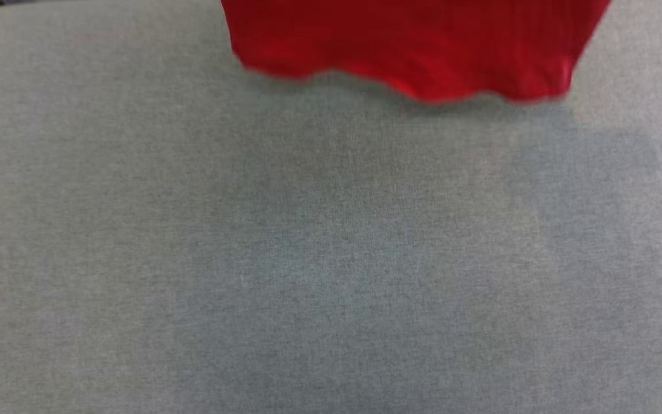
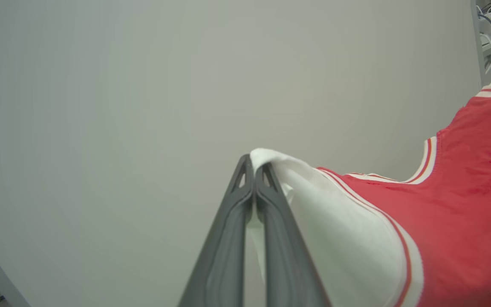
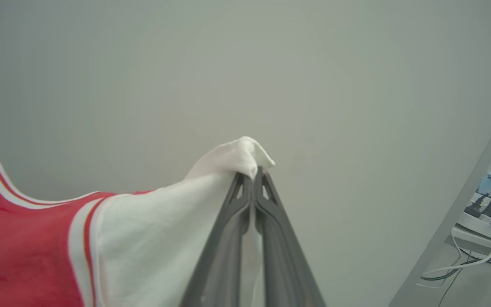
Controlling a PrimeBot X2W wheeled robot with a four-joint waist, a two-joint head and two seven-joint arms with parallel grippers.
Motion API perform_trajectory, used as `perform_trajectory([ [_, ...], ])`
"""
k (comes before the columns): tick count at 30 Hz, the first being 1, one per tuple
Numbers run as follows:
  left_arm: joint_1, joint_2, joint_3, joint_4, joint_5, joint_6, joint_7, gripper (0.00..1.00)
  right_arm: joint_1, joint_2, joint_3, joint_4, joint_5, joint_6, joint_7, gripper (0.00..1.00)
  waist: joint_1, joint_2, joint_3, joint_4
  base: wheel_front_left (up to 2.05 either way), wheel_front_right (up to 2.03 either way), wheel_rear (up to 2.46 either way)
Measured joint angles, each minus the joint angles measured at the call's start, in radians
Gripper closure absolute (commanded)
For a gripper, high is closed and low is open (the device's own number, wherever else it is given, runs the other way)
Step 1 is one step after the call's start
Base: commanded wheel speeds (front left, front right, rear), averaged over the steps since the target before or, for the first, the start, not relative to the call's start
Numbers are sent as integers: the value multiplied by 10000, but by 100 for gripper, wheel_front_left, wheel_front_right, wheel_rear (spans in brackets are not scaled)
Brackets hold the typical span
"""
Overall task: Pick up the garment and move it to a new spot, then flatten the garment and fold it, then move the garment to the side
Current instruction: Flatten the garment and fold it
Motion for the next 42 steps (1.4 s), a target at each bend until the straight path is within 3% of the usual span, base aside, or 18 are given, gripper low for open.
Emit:
perform_trajectory([
  [8,-1932,-430,171,1887,491,-382,-675,100,-2429,627,25,2138,-497,0,-1221,100,1,0,890,-128,0,0,0],
  [19,-2144,-968,-113,3490,330,-619,-1618,100,-3234,1122,928,4452,-493,0,-2253,100,1,0,1600,-152,0,0,0],
  [25,-560,-1174,-560,4203,136,-667,-2150,100,-2156,1937,1450,5425,-73,0,-2976,100,2,0,1650,-171,0,0,0],
  [31,922,-1126,-633,4257,-236,-690,-2583,100,-834,2184,1969,5708,397,0,-3375,100,2,0,1369,-114,0,0,0],
  [37,3260,-828,-393,3568,-412,-612,-2750,100,1081,2134,2594,5145,936,0,-3467,100,1,0,820,-33,0,0,0],
  [42,5730,-639,299,2169,-407,-33,-2752,100,2926,1670,2836,4059,1430,0,-3471,100,1,0,217,44,0,0,0],
])
